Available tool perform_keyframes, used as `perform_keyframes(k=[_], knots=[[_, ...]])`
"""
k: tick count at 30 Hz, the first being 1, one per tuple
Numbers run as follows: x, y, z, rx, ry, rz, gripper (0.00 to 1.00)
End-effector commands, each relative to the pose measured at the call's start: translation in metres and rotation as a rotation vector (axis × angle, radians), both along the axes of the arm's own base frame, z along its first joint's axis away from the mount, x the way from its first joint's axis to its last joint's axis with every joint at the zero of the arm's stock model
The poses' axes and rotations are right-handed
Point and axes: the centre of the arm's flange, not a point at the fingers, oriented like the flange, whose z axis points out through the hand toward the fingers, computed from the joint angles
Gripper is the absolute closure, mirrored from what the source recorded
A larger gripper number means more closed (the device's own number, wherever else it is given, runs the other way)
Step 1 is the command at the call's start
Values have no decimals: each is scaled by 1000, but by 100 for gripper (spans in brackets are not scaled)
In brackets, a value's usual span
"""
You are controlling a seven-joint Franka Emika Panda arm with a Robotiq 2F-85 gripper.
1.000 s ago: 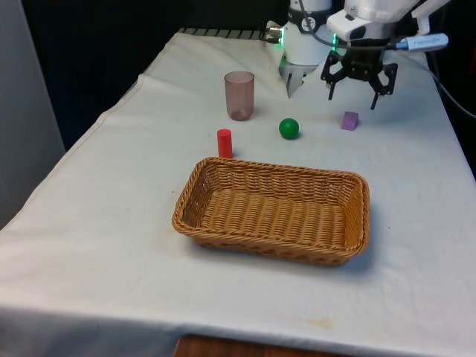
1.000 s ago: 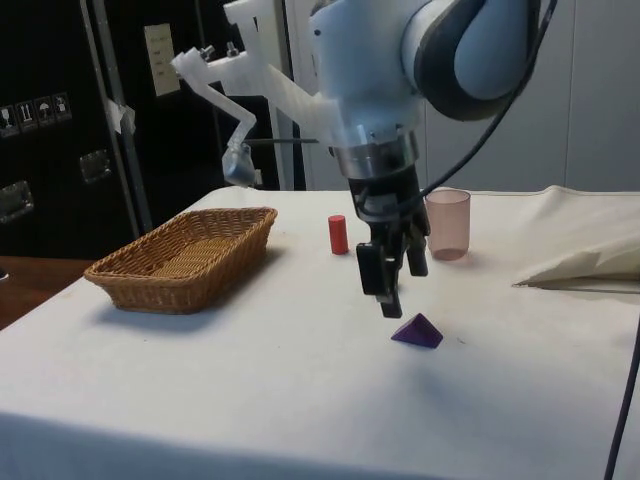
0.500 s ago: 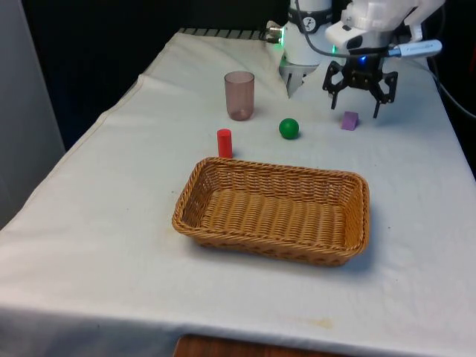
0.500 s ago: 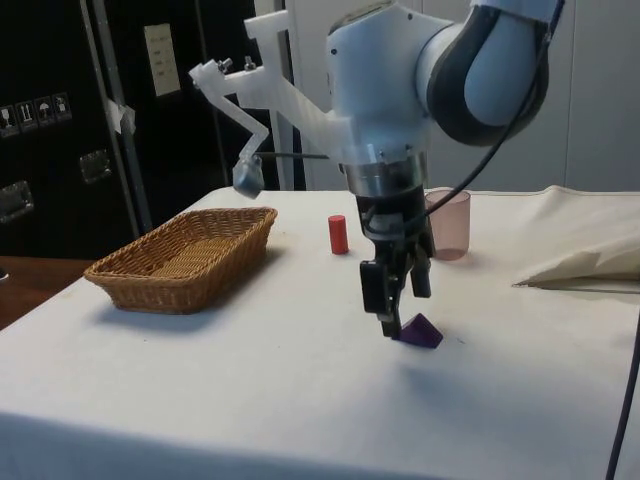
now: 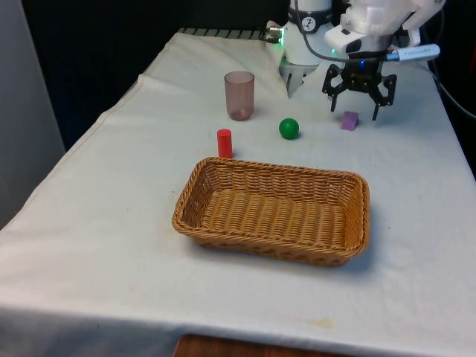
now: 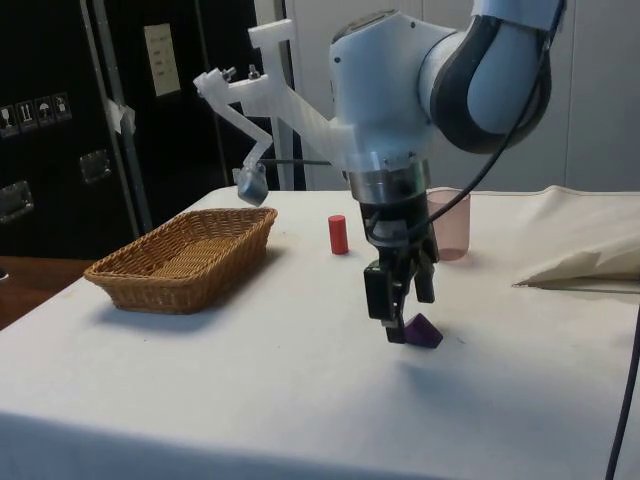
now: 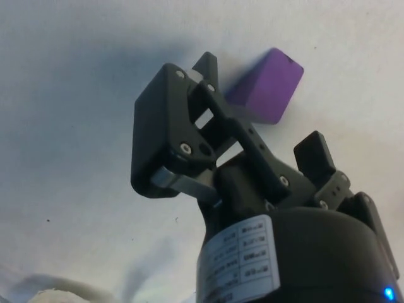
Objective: Pick up the triangular block and place it into the basket.
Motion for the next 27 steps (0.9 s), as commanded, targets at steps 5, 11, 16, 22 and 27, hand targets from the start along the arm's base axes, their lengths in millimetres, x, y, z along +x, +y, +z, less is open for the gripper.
perform_keyframes(k=[5,11,16,22,27], knots=[[-2,0,-2,8,-4,-1,0],[-3,0,-2,5,-4,-1,9],[-3,0,-1,4,-4,-1,39],[-4,0,-2,3,-2,-1,67],[-3,0,-2,3,-1,-1,67]])
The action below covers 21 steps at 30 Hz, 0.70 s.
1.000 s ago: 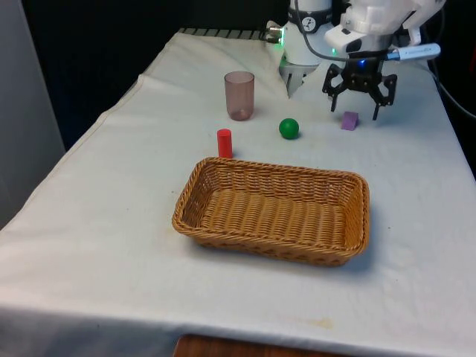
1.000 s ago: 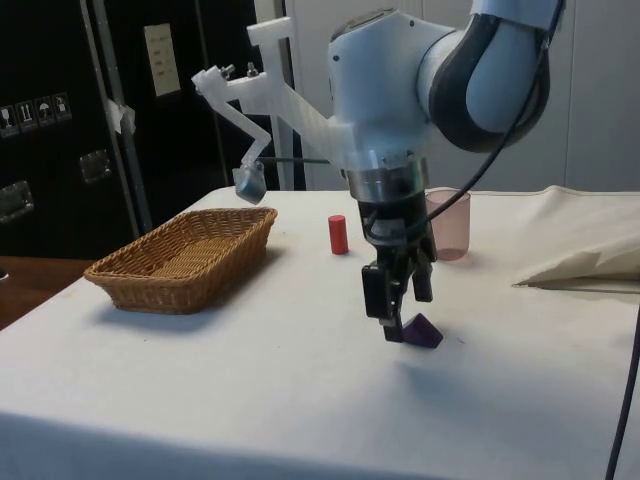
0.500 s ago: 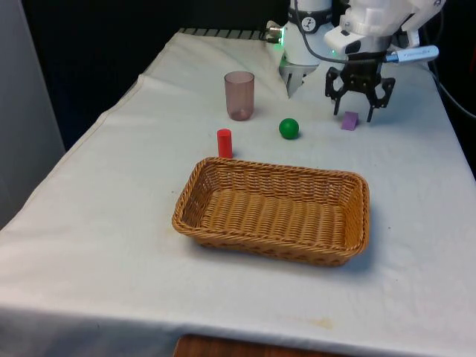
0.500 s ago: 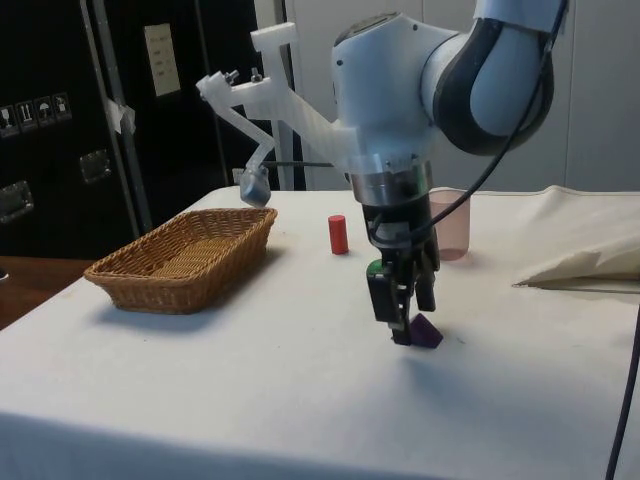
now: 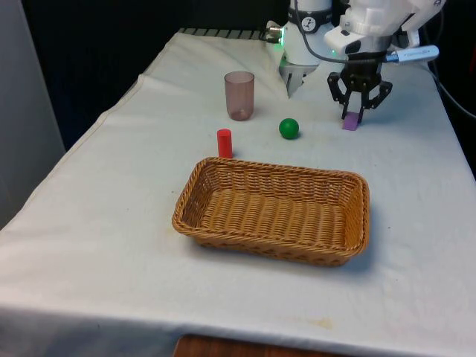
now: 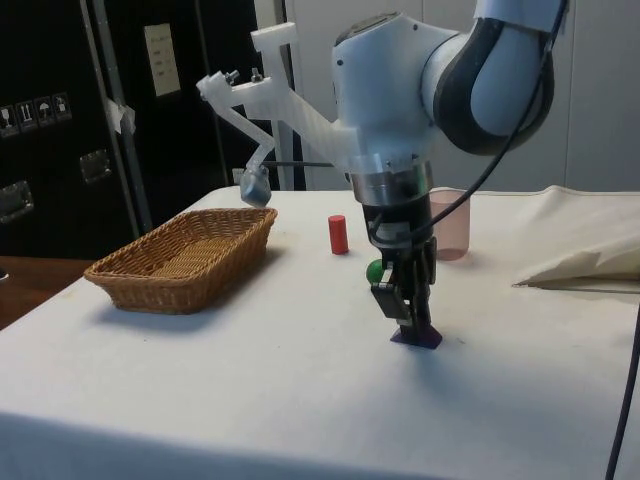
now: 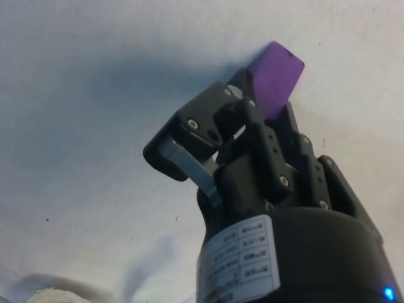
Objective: Pick up the triangular block and place it into the basket.
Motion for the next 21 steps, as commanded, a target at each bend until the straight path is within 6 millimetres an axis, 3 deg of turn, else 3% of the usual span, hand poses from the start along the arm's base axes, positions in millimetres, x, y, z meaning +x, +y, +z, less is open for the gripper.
perform_keyframes(k=[1,11,21], knots=[[0,0,0,4,-5,-1,67],[2,0,4,1,-7,-4,67],[12,-3,45,-10,-12,-24,67]])
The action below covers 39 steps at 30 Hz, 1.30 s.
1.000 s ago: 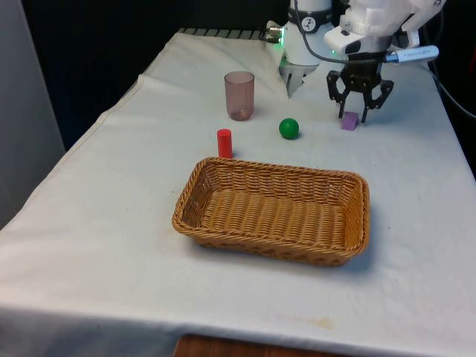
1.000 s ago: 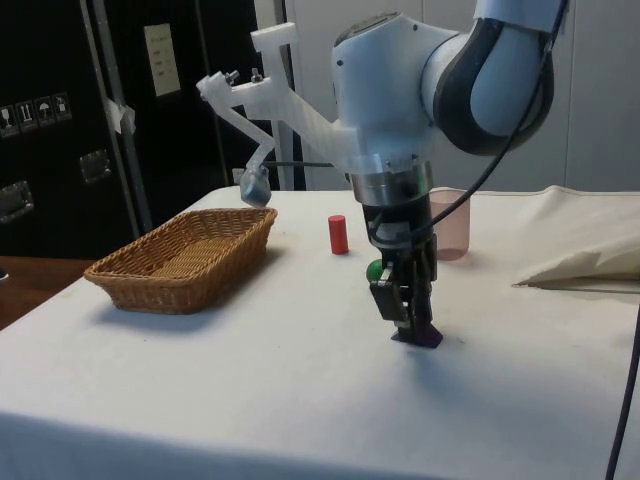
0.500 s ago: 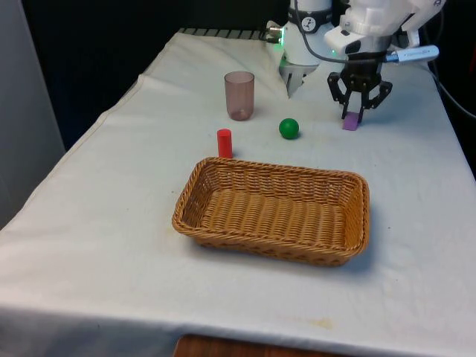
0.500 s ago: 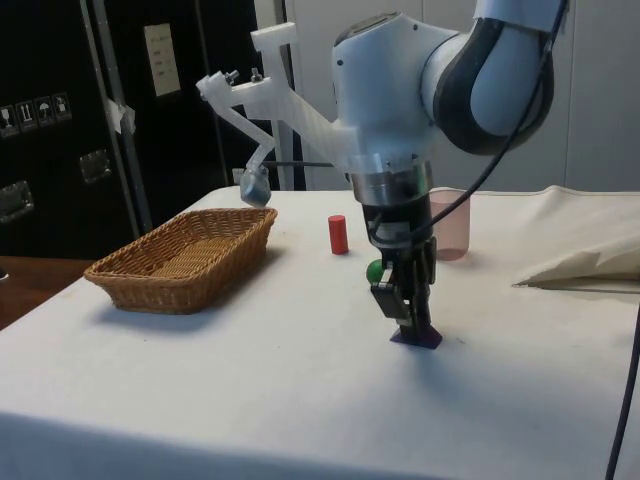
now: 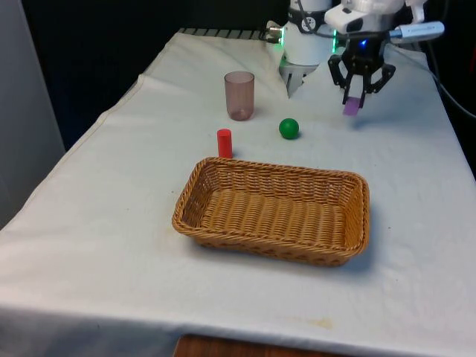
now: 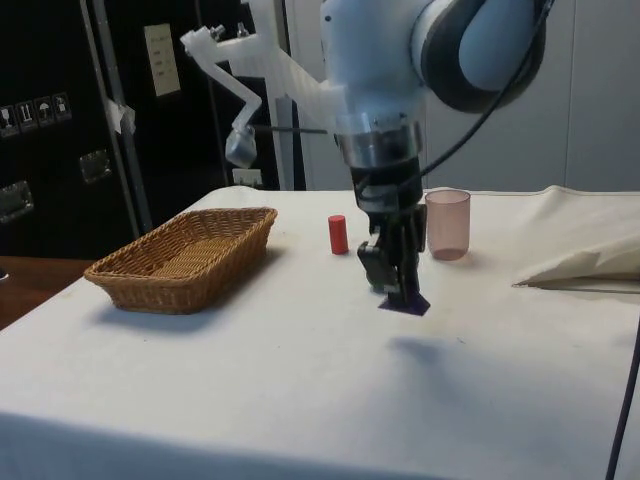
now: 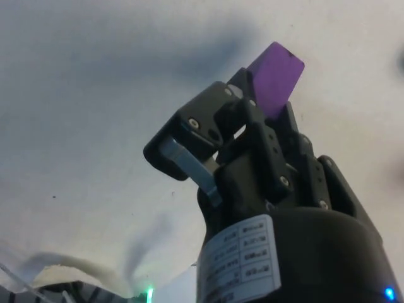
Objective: Pick up the triangular block and place it into the basket.
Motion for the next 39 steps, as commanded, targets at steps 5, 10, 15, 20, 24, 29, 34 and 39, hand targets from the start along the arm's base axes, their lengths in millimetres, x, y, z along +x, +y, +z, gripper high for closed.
perform_keyframes(k=[5,10,15,20,24,29,34,39], knots=[[8,-2,18,-5,-3,-12,67],[16,-4,37,-7,-6,-19,67],[20,-3,53,-13,-12,-22,67],[27,-3,64,-13,-24,-24,67],[35,-3,76,-14,-33,-27,67],[45,-3,88,-13,-44,-31,67],[54,-4,97,-6,-58,-38,67],[69,-9,105,-6,-64,-44,67]])
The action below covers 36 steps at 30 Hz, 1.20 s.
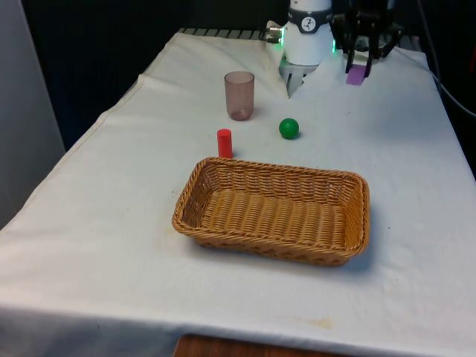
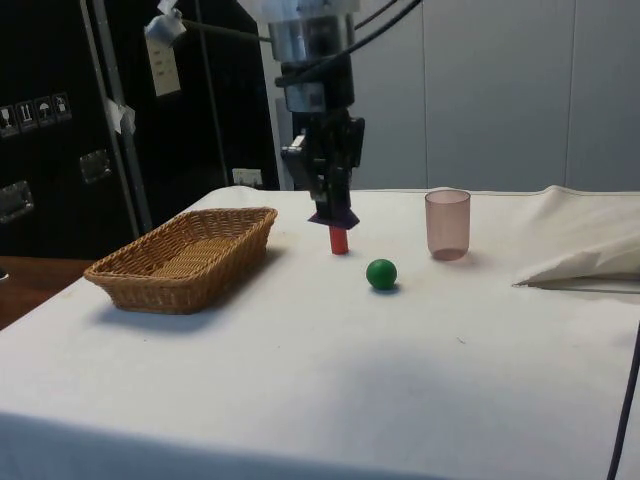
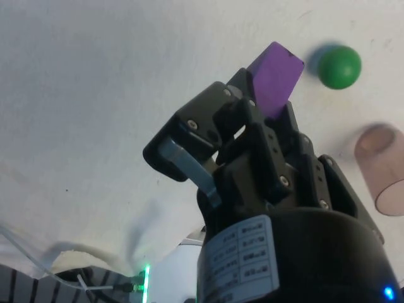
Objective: Pick up the triangular block and place it into the basket.
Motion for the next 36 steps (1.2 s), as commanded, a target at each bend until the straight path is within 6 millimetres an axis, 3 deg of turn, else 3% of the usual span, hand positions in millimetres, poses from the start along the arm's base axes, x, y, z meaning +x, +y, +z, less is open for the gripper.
perform_keyframes(k=[1,10,28,36], knots=[[4,-1,2,-1,1,-1,67],[19,-6,11,4,-18,-9,67],[68,-28,51,11,-60,-30,67],[90,-40,52,14,-72,-32,67]])
